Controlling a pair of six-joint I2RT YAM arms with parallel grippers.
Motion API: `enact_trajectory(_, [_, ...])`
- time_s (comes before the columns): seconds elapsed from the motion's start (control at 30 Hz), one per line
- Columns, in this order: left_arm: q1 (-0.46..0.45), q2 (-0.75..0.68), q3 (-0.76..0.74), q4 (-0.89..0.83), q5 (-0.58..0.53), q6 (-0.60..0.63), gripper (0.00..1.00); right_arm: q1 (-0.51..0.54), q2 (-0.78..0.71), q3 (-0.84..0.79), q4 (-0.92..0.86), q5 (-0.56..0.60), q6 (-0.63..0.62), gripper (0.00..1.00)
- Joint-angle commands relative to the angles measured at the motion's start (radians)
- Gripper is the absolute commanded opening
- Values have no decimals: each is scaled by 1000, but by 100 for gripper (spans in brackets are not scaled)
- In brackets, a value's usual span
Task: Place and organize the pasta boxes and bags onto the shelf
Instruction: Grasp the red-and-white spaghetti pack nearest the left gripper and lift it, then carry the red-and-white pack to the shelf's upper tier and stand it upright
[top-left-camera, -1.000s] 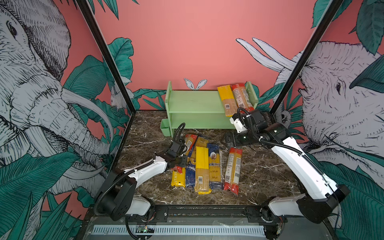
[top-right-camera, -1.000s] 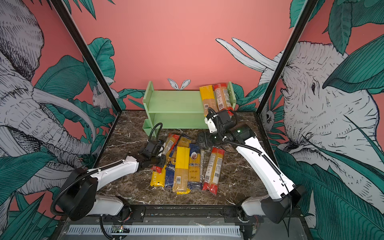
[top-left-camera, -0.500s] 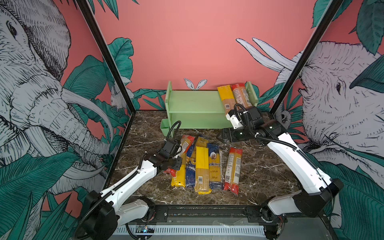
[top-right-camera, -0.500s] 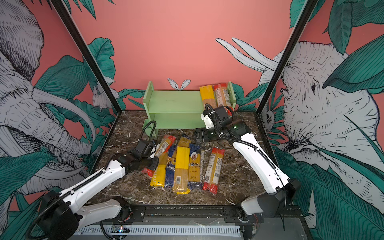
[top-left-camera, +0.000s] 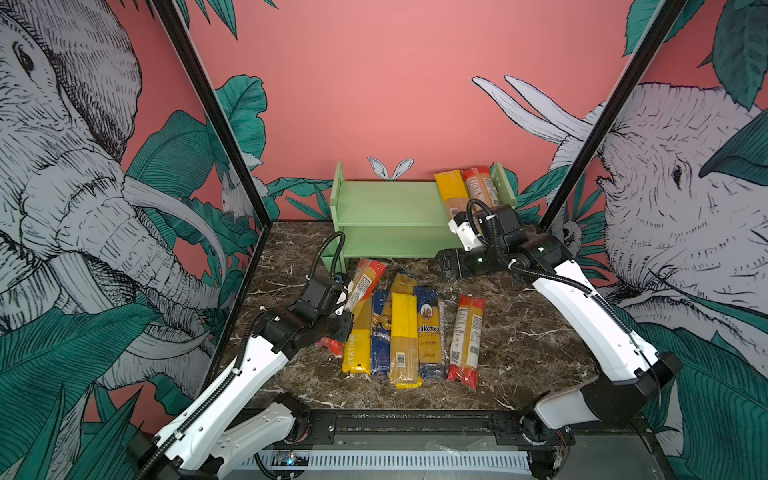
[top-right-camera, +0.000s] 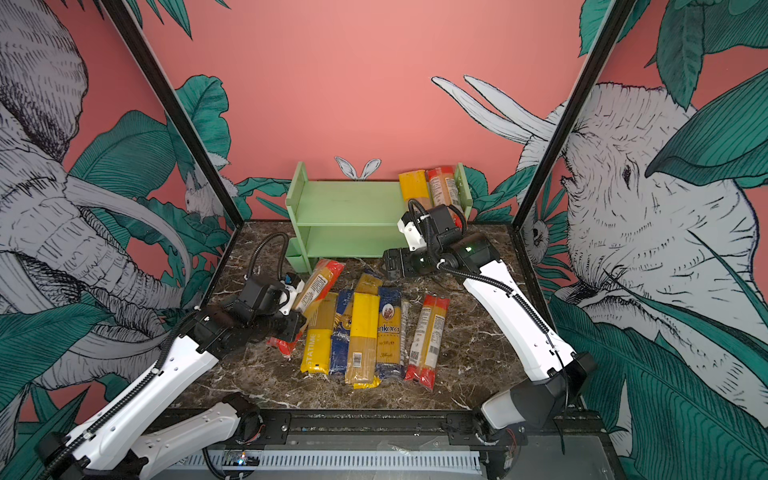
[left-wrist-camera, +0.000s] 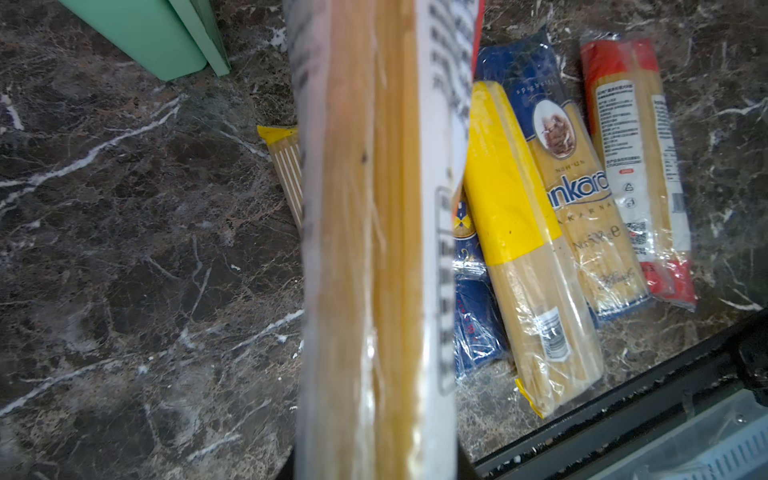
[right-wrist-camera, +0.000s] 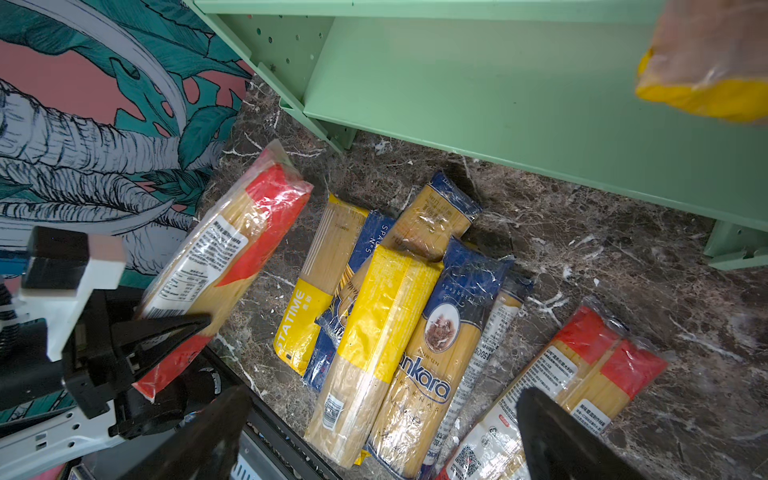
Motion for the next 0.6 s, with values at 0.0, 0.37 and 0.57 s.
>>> enact_trajectory(0.0, [-4, -39, 114, 8, -9, 38, 0, 4, 2, 29, -2, -7, -10, 99])
enact_trajectory(0.37, [-5, 35, 373, 0, -9, 63, 0, 5, -32, 28, -8, 16, 8, 99])
enact_trajectory(0.57, [-3, 116, 546, 19, -147, 88, 0, 4, -58, 19, -11, 41, 14, 99])
